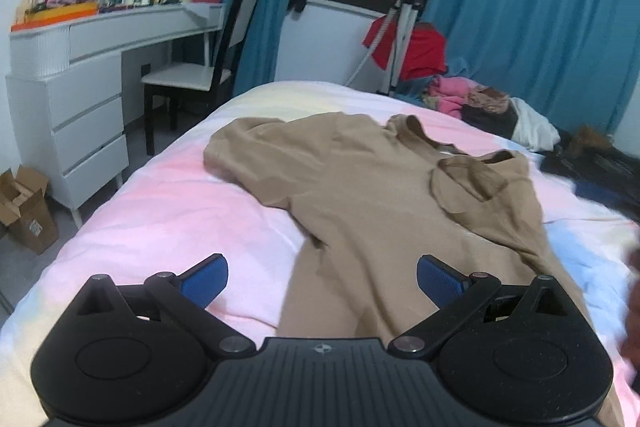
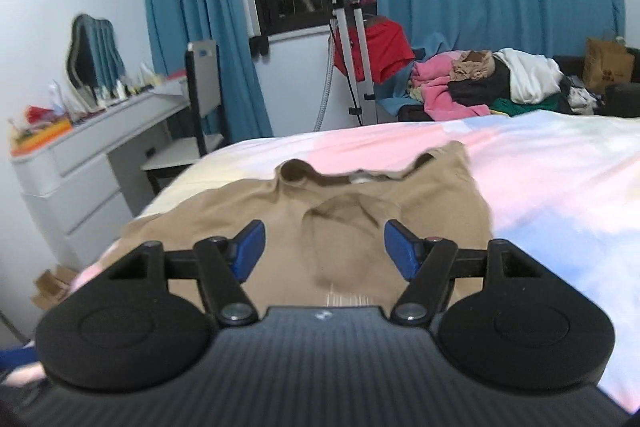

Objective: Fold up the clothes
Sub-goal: 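Release the folded side with the right gripper and withdraw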

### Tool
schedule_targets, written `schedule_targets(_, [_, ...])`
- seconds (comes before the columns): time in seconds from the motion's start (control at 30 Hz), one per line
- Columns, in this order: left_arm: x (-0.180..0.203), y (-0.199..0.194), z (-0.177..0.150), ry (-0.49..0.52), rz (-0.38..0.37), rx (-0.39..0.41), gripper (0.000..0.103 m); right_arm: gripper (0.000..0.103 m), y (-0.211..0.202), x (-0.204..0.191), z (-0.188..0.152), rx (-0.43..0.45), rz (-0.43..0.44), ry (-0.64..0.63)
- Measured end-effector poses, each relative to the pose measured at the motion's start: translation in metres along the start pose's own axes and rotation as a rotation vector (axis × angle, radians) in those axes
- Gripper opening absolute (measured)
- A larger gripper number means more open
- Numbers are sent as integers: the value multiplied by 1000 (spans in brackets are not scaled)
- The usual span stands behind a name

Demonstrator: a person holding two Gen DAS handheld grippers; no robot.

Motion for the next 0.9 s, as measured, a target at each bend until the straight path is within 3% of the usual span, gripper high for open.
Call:
schedule_targets(0.2, [22,-42,-14,58,-24,54,102,68,-111,-5,-39,24,-19,-48])
schedule_targets(0.37, [36,-70,-22,88,-46,98,102,68,-166,1,-57,71,-35,-59])
schedule_targets(0.6, [47,-78,-38,127,-55,67,102,68,-189,28,-73,65,-63,16])
schedule_targets(0.9, [75,-60,-69,241,-69,-32,102,68,-180,69,-91,-58,-130,102])
Point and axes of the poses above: each gripper's, at about its wrist camera, not at the fingertips, and y roughly the way its jaws point, x to its right, z to its top, the point moved 5 cm from there along y, roughly the way its jaws point, and after that the axes turned 4 degrees about -y, right-handed, at the moved point
